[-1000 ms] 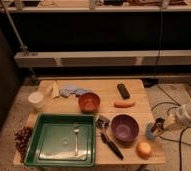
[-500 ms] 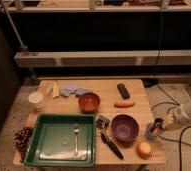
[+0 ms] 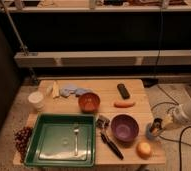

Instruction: Stack cups on top of each other

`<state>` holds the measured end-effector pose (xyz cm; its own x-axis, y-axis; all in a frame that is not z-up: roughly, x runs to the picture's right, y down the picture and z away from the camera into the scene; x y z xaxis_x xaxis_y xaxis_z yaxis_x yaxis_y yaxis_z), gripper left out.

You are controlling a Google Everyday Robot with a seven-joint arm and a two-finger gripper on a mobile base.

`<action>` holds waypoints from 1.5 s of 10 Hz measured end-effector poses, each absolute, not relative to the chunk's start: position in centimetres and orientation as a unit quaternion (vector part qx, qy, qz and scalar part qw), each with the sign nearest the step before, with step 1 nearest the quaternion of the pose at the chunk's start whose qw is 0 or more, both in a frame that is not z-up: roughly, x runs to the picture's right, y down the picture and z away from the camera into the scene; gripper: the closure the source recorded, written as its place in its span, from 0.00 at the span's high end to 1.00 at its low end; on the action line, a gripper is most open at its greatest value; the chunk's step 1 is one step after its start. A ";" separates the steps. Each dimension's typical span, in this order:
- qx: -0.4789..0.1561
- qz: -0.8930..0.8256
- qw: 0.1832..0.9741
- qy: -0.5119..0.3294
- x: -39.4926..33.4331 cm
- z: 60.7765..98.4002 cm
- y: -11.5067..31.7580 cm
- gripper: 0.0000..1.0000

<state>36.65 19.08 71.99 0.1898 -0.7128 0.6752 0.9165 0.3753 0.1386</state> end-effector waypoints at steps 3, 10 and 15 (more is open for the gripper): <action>-0.152 -0.541 0.755 -0.338 36.5 72.4 19.1 0.00; -0.164 -0.550 0.752 -0.324 36.3 72.8 19.2 0.39; -0.163 -0.551 0.751 -0.325 36.2 72.9 19.2 0.39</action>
